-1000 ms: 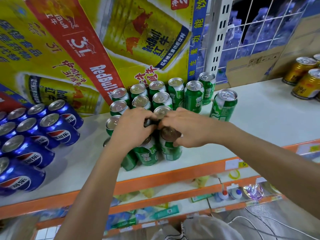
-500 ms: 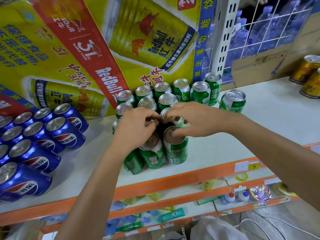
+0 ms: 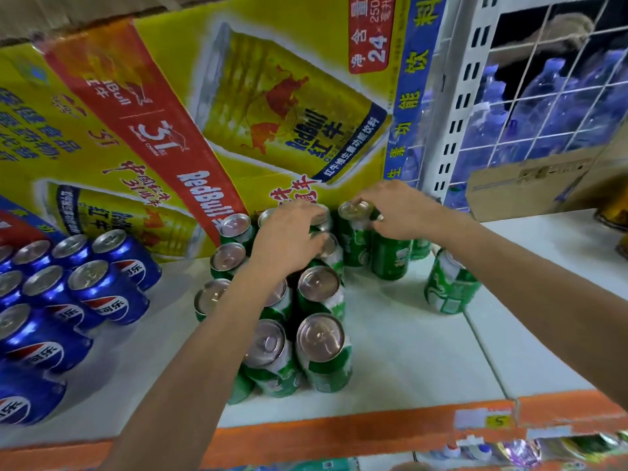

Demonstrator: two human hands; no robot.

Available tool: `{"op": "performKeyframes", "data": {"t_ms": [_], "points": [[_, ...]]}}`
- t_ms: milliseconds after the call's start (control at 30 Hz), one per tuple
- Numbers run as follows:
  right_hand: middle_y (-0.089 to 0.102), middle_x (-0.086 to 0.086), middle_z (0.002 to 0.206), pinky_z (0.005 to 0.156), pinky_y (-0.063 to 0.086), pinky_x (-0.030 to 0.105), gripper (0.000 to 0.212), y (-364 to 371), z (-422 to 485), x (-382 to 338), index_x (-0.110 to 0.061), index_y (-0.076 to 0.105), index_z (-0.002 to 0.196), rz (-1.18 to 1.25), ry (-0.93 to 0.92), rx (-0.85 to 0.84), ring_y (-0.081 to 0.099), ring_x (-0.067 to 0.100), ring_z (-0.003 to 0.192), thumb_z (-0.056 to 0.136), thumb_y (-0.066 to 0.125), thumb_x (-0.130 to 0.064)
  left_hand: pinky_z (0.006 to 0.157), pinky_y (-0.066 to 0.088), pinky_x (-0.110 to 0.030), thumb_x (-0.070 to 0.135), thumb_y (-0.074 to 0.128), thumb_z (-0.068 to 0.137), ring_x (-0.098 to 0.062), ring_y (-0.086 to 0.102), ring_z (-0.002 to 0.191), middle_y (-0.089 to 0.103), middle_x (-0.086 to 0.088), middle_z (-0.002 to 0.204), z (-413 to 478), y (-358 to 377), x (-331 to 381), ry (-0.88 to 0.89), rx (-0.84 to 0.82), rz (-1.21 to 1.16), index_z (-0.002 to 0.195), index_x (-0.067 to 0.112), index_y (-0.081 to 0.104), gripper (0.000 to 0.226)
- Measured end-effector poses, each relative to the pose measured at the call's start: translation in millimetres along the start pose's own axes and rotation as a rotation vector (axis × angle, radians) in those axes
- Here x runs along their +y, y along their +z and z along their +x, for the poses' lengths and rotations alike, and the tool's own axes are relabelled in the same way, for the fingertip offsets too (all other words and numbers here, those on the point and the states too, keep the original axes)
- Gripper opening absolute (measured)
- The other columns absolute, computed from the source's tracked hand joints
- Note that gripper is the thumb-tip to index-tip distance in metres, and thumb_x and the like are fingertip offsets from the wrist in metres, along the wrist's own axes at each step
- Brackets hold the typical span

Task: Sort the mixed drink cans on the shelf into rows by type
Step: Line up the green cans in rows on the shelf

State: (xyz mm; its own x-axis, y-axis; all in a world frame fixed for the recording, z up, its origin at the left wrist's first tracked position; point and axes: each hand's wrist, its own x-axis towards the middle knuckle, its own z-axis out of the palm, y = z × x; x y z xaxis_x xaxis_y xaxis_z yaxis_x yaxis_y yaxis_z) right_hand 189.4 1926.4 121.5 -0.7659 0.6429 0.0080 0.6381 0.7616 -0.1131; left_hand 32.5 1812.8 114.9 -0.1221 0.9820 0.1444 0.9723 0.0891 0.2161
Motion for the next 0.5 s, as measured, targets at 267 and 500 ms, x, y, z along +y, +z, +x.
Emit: {"op": "performKeyframes", "data": {"t_ms": [267,500], "points": [[0.059,0.012,0.122,0.078,0.049,0.037,0.054,13,32,9,-0.029,0.041,0.134,0.019,0.013,-0.101,0.058,0.034,0.105,0.085,0.063,-0.022,0.074,0.046,-0.034,0.043,0.055,0.09,-0.03,0.056,0.105,0.06,-0.008,0.117,34,19,-3,-0.121,-0.006,0.105,0.112,0.027,0.065,0.029],[0.046,0.013,0.134,0.091,0.043,0.039,0.063,6,32,8,-0.029,0.037,0.141,0.013,-0.049,-0.136,0.047,0.033,0.12,0.086,0.063,-0.012,0.063,0.033,-0.03,0.046,0.052,0.091,-0.032,0.056,0.097,0.06,-0.011,0.105,38,23,-7,-0.115,-0.011,0.135,0.095,0.022,0.066,0.028]]}}
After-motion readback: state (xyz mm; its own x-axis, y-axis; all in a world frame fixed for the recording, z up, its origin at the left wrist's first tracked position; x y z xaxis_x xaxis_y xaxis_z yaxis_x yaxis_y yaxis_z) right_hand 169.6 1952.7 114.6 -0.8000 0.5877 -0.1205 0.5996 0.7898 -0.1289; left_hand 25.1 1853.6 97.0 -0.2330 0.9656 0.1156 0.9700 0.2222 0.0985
